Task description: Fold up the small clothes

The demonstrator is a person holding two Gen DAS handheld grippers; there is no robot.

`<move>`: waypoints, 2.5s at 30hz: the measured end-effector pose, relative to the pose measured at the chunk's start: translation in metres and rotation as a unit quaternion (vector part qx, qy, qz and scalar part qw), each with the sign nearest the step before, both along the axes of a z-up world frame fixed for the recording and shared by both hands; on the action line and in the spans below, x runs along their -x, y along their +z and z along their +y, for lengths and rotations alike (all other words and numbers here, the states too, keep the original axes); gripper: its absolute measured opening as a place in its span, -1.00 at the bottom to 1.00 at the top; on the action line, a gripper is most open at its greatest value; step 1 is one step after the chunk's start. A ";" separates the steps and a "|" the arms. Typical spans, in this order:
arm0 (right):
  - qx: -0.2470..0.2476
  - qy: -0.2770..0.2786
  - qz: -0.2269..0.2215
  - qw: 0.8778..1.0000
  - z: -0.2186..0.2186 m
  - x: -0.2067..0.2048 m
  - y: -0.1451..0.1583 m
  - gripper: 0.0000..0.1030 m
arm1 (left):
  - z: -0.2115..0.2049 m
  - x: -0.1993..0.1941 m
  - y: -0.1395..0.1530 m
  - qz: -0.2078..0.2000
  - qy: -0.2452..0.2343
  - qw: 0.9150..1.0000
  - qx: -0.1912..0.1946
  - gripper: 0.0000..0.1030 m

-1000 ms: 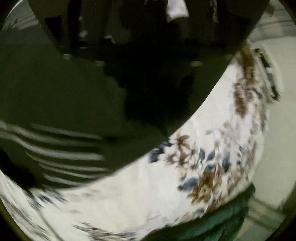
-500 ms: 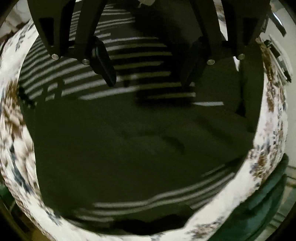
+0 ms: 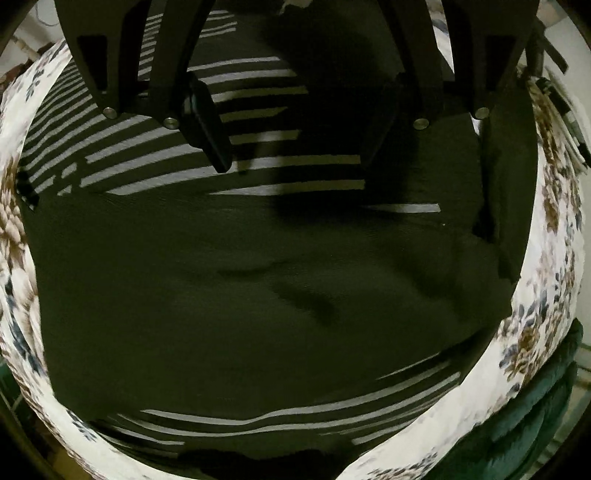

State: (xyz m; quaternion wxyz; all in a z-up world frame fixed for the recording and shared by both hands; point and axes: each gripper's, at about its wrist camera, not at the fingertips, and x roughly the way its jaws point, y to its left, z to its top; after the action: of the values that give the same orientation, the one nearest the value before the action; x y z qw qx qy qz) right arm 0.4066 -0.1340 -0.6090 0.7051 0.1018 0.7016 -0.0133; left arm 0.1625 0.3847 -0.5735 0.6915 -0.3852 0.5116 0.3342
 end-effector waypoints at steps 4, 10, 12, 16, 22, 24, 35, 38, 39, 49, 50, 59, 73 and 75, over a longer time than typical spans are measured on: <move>0.003 0.007 0.001 1.000 0.011 0.002 -0.003 0.43 | -0.005 -0.022 -0.004 -0.013 -0.040 0.999 0.008 -0.12; 0.022 0.028 -0.017 0.999 0.024 0.002 0.001 0.43 | -0.001 -0.022 0.046 -0.075 -0.028 0.996 -0.036 -0.85; 0.032 0.042 -0.027 0.998 0.029 0.001 0.005 0.43 | 0.013 -0.017 0.065 -0.108 -0.010 0.993 -0.047 -0.85; 0.036 0.062 -0.037 0.997 0.037 0.003 0.012 0.43 | 0.042 -0.011 0.060 -0.122 0.022 0.992 -0.024 -0.77; 0.031 0.057 -0.034 0.997 0.033 0.008 0.014 0.43 | 0.041 0.034 0.037 -0.146 0.072 0.985 0.063 -0.36; 0.032 0.057 -0.034 0.997 0.036 0.008 0.011 0.43 | 0.033 0.044 0.025 -0.164 0.101 0.977 0.096 0.13; 0.037 0.041 -0.027 0.998 0.022 0.015 0.003 0.43 | 0.037 -0.015 -0.005 -0.152 0.138 0.975 0.079 -0.06; 0.037 0.029 -0.031 0.998 0.005 0.018 0.008 0.43 | 0.035 -0.032 0.012 -0.120 0.101 0.988 0.006 -0.79; 0.035 0.023 -0.032 0.999 -0.002 0.018 0.010 0.43 | 0.032 -0.037 0.018 -0.114 0.092 0.989 -0.014 -0.82; 0.010 -0.042 -0.046 0.998 -0.084 0.015 0.027 0.43 | -0.032 -0.096 0.134 -0.140 -0.016 0.974 -0.175 -0.84; 0.007 -0.049 -0.048 0.998 -0.094 0.015 0.028 0.43 | -0.043 -0.106 0.146 -0.152 -0.032 0.971 -0.181 -0.84; -0.016 -0.122 -0.053 0.991 -0.208 0.025 0.032 0.43 | -0.258 -0.231 0.189 -0.194 -0.288 0.923 -0.164 -0.84; 0.014 -0.203 -0.033 0.978 -0.368 0.067 0.021 0.43 | -0.587 -0.247 0.130 -0.147 -0.510 0.844 -0.081 -0.76; 0.010 -0.201 -0.034 0.979 -0.376 0.071 0.023 0.43 | -0.605 -0.248 0.126 -0.132 -0.527 0.834 -0.094 -0.73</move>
State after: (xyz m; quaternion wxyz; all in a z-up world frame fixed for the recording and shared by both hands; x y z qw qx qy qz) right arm 0.3359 -0.5103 -0.5864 0.7123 0.2340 0.6425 -0.1584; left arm 0.4106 -0.2206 -0.4475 0.8569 -0.0308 0.5069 -0.0883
